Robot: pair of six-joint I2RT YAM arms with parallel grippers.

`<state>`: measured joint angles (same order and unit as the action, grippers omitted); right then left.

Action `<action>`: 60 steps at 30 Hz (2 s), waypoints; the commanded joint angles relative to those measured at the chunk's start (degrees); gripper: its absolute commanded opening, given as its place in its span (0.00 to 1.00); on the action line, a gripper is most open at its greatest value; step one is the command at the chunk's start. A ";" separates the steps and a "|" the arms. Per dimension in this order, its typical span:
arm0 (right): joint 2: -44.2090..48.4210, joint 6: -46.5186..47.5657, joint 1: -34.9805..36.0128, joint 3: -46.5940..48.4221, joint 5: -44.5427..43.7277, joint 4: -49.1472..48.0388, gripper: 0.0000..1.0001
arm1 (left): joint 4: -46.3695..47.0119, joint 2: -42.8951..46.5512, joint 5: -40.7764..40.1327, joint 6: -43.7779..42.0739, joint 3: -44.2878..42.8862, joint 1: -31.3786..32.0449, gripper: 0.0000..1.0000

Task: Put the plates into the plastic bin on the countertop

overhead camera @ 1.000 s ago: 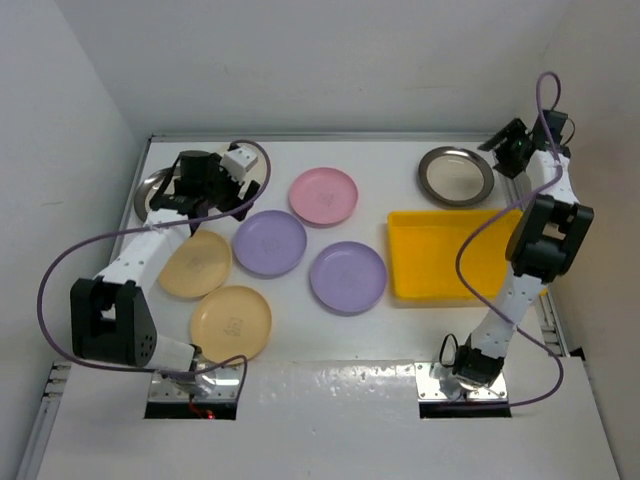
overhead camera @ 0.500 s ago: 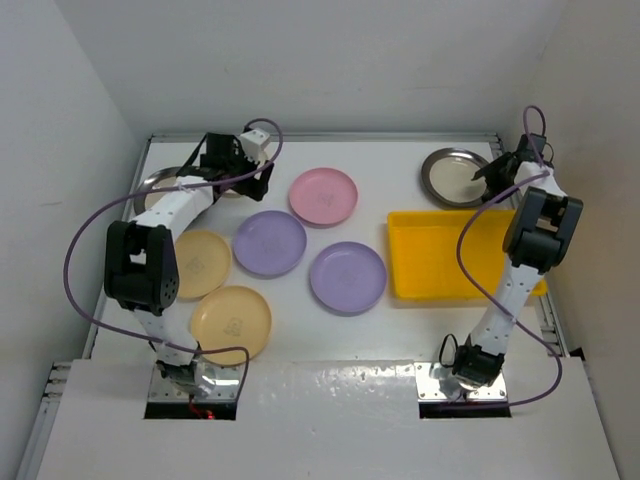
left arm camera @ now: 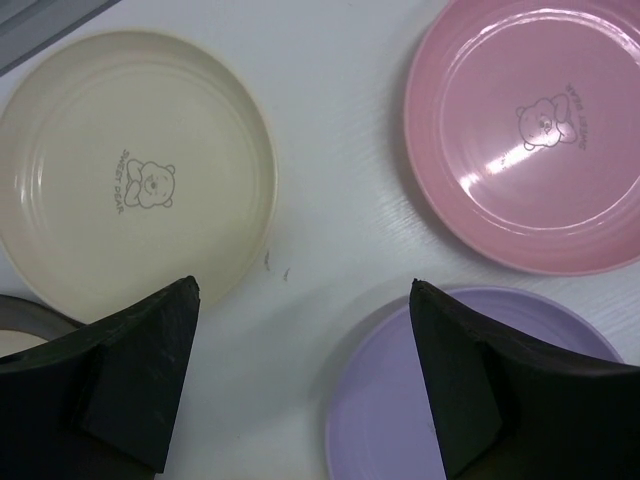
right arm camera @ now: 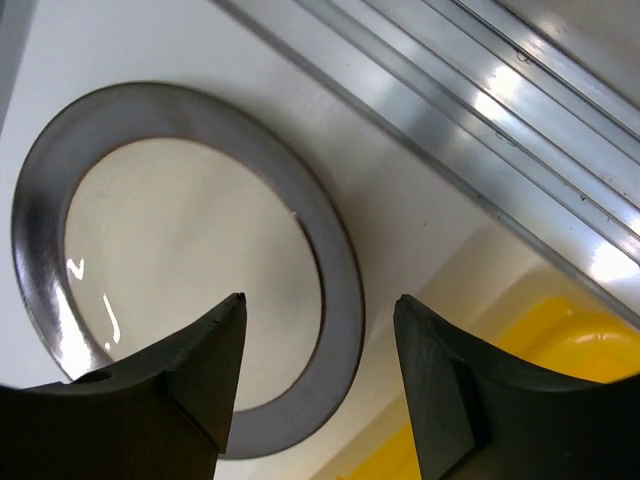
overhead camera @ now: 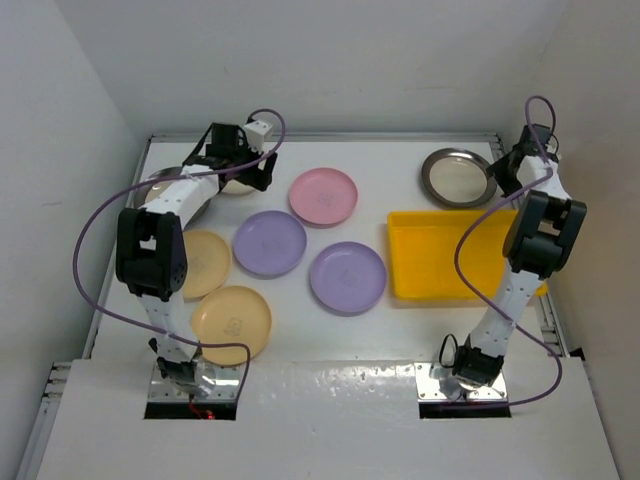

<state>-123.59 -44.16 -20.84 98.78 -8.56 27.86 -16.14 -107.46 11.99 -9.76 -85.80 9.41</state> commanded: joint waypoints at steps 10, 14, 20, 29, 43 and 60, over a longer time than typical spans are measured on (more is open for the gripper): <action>-14.04 -6.99 -0.78 1.85 22.58 -17.92 0.44 | 0.76 1.55 -1.27 1.50 -1.30 -0.09 0.88; -13.26 -8.47 0.36 -4.72 28.23 -33.33 0.07 | 0.76 2.78 -1.27 1.50 -0.78 -0.09 0.88; -12.04 -12.87 2.20 -5.88 31.40 -42.95 0.00 | 0.24 6.29 -1.27 -1.39 0.98 -0.09 0.88; 5.80 -17.89 5.55 -16.33 27.98 -55.54 0.00 | -4.31 12.10 -2.59 2.34 3.01 -3.68 0.91; 61.78 -11.92 0.45 -62.88 26.67 -28.18 0.00 | -31.58 -5.12 10.70 14.51 -16.86 -33.22 0.82; 74.29 -7.61 -7.02 -74.53 19.03 -15.04 0.00 | -19.02 -10.05 2.26 13.36 -9.83 -39.56 0.86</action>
<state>-48.71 -52.45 -27.33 20.75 13.82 12.69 -38.59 -116.64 17.30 2.72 -95.70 -29.02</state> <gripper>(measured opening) 0.046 0.858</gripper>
